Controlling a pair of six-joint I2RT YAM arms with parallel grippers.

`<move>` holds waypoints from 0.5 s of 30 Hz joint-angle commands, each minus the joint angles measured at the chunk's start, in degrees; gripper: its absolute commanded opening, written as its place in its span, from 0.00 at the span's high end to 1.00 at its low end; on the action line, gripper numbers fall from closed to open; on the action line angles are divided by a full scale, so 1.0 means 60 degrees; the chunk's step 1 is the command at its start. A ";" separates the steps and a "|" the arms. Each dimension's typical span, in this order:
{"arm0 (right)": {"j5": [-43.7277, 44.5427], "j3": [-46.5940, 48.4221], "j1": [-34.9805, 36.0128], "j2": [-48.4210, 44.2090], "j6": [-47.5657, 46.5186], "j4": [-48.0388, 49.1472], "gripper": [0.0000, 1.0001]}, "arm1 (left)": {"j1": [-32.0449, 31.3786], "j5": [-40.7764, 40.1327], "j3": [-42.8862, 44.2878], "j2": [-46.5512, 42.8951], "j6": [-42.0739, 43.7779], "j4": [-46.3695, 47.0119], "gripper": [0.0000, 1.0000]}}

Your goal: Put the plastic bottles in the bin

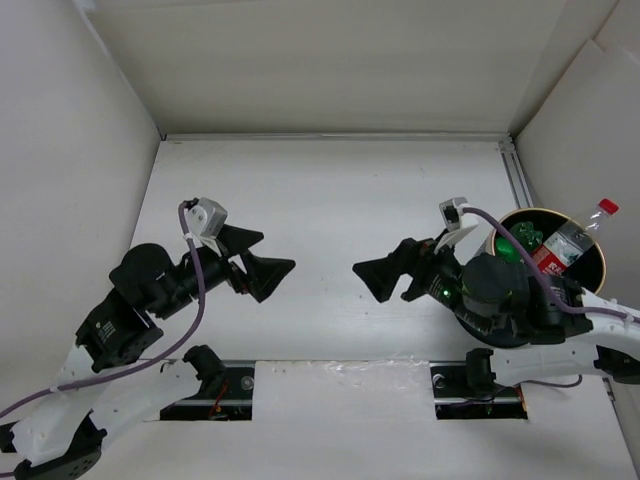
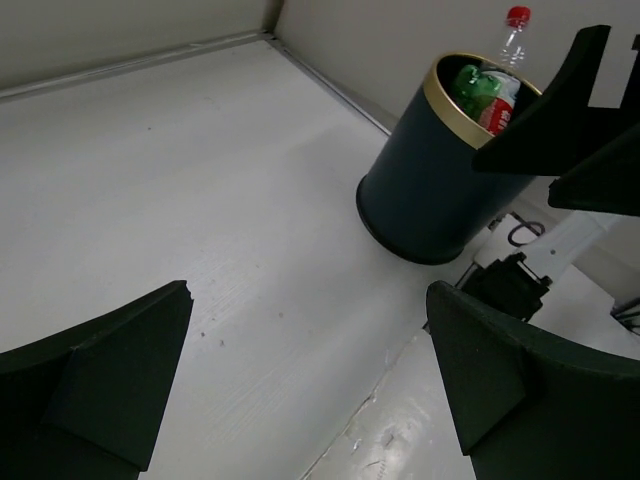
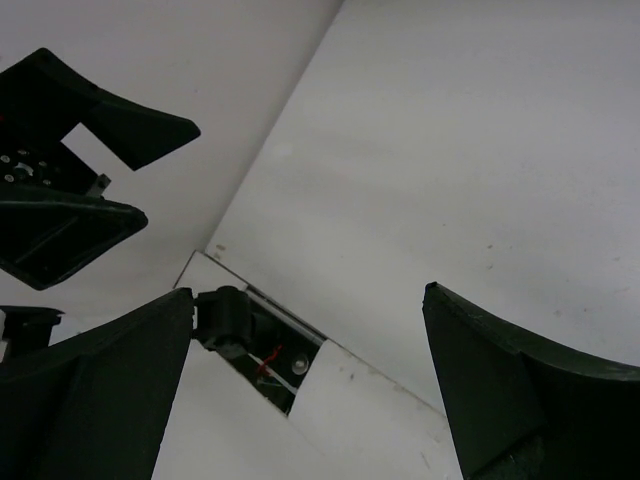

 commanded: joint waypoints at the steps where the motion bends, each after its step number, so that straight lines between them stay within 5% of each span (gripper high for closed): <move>1: 0.0203 -0.0293 0.0381 0.0151 0.0398 0.0368 0.00 | -0.0024 0.0862 -0.0733 -0.0233 -0.0013 0.0536 0.00; 7: 0.0994 -0.1083 0.0616 -0.0183 0.1174 -0.0833 0.00 | -0.0024 -0.1536 -0.1875 -0.0906 -0.0995 0.0682 0.00; 15: 0.0496 -0.1978 0.0616 -0.0744 0.1086 -0.0525 0.00 | -0.0024 -0.1439 -0.2317 -0.1229 -0.1172 0.0682 0.00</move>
